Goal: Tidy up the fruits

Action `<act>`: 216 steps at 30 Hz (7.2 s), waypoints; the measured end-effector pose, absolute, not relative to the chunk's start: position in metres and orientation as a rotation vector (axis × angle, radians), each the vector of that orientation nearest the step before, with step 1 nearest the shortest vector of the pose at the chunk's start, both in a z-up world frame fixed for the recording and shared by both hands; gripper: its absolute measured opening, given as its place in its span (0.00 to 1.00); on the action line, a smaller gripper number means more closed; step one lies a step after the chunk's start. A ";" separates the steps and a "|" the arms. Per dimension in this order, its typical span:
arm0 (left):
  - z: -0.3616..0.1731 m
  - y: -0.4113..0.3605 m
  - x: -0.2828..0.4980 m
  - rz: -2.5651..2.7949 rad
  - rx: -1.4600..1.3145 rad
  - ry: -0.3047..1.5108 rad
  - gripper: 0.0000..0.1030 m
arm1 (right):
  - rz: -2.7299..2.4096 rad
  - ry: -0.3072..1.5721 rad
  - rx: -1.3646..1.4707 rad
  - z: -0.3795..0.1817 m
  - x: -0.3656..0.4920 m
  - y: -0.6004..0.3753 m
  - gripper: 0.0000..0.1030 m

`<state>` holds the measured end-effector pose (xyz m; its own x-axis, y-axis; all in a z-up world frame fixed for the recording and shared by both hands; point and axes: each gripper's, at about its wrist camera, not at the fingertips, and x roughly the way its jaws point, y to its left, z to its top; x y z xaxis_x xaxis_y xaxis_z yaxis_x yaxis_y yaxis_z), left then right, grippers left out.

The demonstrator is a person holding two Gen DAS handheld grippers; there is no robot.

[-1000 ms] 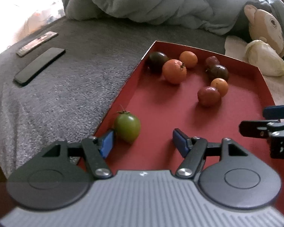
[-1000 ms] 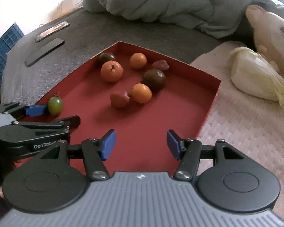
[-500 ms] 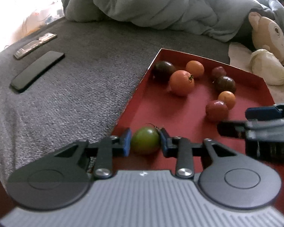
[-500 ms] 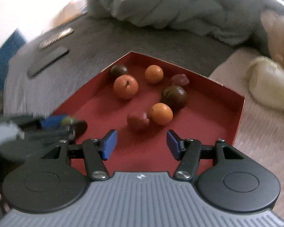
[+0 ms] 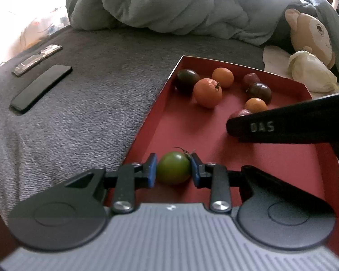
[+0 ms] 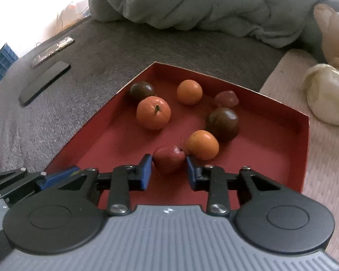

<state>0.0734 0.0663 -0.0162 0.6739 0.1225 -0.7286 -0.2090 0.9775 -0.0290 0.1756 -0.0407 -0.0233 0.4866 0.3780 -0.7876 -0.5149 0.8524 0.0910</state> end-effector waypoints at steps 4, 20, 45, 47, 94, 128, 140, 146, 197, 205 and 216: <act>-0.017 0.063 0.074 0.185 -0.099 0.808 0.33 | 0.550 0.905 -0.164 -0.024 0.177 -0.040 0.37; -0.017 0.049 0.061 0.152 -0.083 0.808 0.33 | 0.560 0.911 -0.148 -0.002 0.161 -0.068 0.36; 0.002 -0.001 0.008 0.071 -0.049 0.791 0.33 | 0.575 0.881 -0.138 0.036 0.115 -0.129 0.36; 0.000 -0.007 0.007 0.061 -0.036 0.790 0.33 | 0.572 0.878 -0.135 0.038 0.113 -0.136 0.36; -0.015 -0.015 0.012 0.046 -0.019 0.806 0.33 | 0.577 0.892 -0.143 0.031 0.098 -0.163 0.36; -0.016 -0.016 0.012 0.072 0.000 0.788 0.33 | 0.579 0.891 -0.144 0.032 0.097 -0.165 0.36; -0.016 -0.017 0.012 0.077 0.003 0.783 0.33 | 0.582 0.889 -0.141 0.033 0.097 -0.167 0.36; -0.016 -0.016 0.011 0.080 0.005 0.782 0.33 | 0.582 0.887 -0.140 0.034 0.096 -0.167 0.36; -0.006 -0.173 -0.014 -0.256 0.183 0.699 0.33 | 0.340 1.006 -0.074 0.011 0.077 -0.309 0.37; -0.012 -0.184 -0.013 -0.305 0.213 0.703 0.34 | 0.317 0.997 -0.034 0.012 0.077 -0.314 0.43; -0.004 -0.191 -0.022 -0.339 0.253 0.639 0.56 | 0.332 0.926 0.014 0.026 0.078 -0.313 0.60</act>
